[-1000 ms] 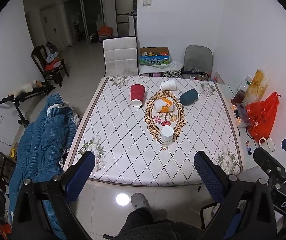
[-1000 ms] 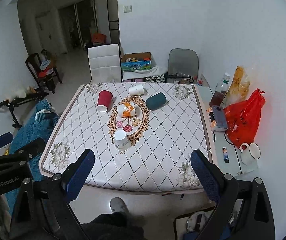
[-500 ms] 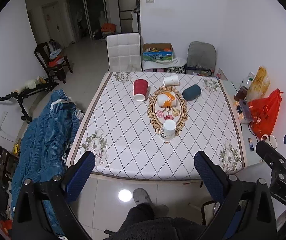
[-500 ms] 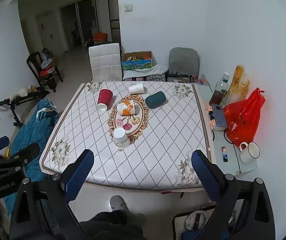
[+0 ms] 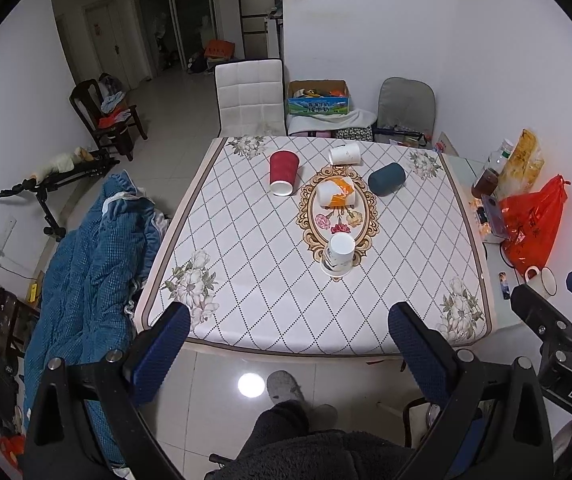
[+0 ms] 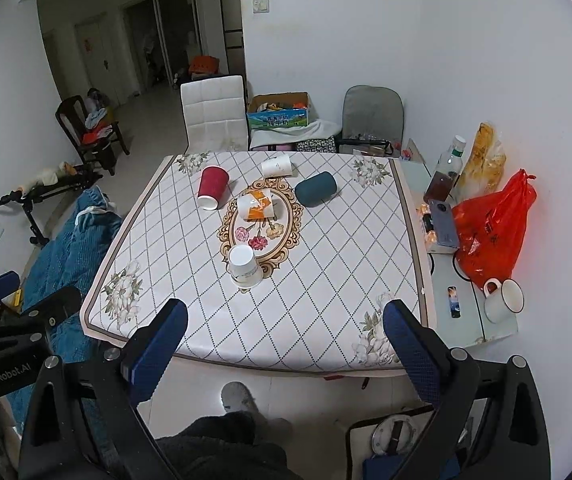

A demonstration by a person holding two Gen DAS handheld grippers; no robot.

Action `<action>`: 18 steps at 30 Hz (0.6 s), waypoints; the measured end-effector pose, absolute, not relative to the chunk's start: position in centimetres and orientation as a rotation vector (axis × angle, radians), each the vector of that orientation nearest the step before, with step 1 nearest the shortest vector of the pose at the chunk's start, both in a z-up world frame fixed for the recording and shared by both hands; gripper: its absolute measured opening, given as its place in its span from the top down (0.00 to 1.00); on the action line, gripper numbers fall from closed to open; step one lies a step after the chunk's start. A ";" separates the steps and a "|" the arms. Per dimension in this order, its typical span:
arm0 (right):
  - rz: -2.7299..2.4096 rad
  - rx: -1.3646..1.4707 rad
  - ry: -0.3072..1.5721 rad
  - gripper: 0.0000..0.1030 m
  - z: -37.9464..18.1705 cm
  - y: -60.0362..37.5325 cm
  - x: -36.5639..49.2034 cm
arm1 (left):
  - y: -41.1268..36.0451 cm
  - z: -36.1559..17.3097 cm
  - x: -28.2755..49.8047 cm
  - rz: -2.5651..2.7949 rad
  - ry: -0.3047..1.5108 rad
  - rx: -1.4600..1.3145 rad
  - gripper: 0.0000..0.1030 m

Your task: Flip cup upside down

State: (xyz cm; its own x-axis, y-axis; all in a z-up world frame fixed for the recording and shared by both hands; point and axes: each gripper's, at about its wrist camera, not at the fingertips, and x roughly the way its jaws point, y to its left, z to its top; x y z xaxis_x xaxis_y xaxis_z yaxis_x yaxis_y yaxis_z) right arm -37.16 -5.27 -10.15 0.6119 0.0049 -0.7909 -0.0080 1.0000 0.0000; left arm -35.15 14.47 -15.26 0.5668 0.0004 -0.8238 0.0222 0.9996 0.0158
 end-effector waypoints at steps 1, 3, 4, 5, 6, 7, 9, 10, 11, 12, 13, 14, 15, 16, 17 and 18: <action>0.009 -0.004 0.912 0.03 -10.1 -5.3 -37.2 | 14.5 -15.2 -35.1 -0.011 0.968 0.025 0.02; 0.008 -0.004 0.912 0.03 -10.2 -5.3 -37.2 | 14.5 -15.3 -35.1 -0.012 0.968 0.024 0.02; 0.010 -0.002 0.913 0.03 -10.3 -5.3 -37.2 | 14.4 -15.3 -35.1 -0.011 0.968 0.025 0.02; 0.010 -0.004 0.914 0.03 -10.3 -5.3 -37.3 | 14.5 -15.2 -35.1 -0.012 0.968 0.025 0.02; 0.010 -0.005 0.914 0.03 -10.4 -5.3 -37.3 | 14.5 -15.2 -35.1 -0.013 0.968 0.025 0.02; 0.011 -0.003 0.916 0.03 -10.5 -5.3 -37.3 | 14.5 -15.3 -35.1 -0.013 0.968 0.025 0.02; 0.012 0.001 0.919 0.03 -10.8 -5.3 -37.2 | 14.5 -15.2 -35.1 -0.012 0.967 0.026 0.02; 0.013 0.004 0.920 0.03 -10.8 -5.3 -37.2 | 14.5 -15.3 -35.1 -0.012 0.967 0.025 0.02; 0.014 0.007 0.920 0.03 -10.9 -5.3 -37.1 | 14.5 -15.3 -35.2 -0.012 0.966 0.023 0.02; 0.015 0.008 0.920 0.03 -10.9 -5.3 -37.1 | 14.6 -15.2 -35.1 -0.010 0.966 0.022 0.02; 0.014 0.008 0.919 0.03 -10.9 -5.3 -37.2 | 14.7 -15.2 -35.2 -0.008 0.964 0.022 0.02; 0.014 0.009 0.918 0.03 -10.9 -5.3 -37.2 | 14.8 -15.1 -35.3 -0.007 0.963 0.021 0.02; 0.013 0.010 0.917 0.03 -10.8 -5.3 -37.3 | 14.9 -15.1 -35.3 -0.007 0.963 0.020 0.02; 0.014 0.011 0.917 0.03 -10.8 -5.3 -37.3 | 14.9 -15.1 -35.3 -0.007 0.961 0.020 0.02; 0.013 0.010 0.917 0.03 -10.8 -5.3 -37.3 | 14.9 -15.1 -35.3 -0.008 0.962 0.021 0.02; 0.013 0.008 0.916 0.03 -10.8 -5.3 -37.3 | 14.9 -15.0 -35.3 -0.008 0.960 0.021 0.02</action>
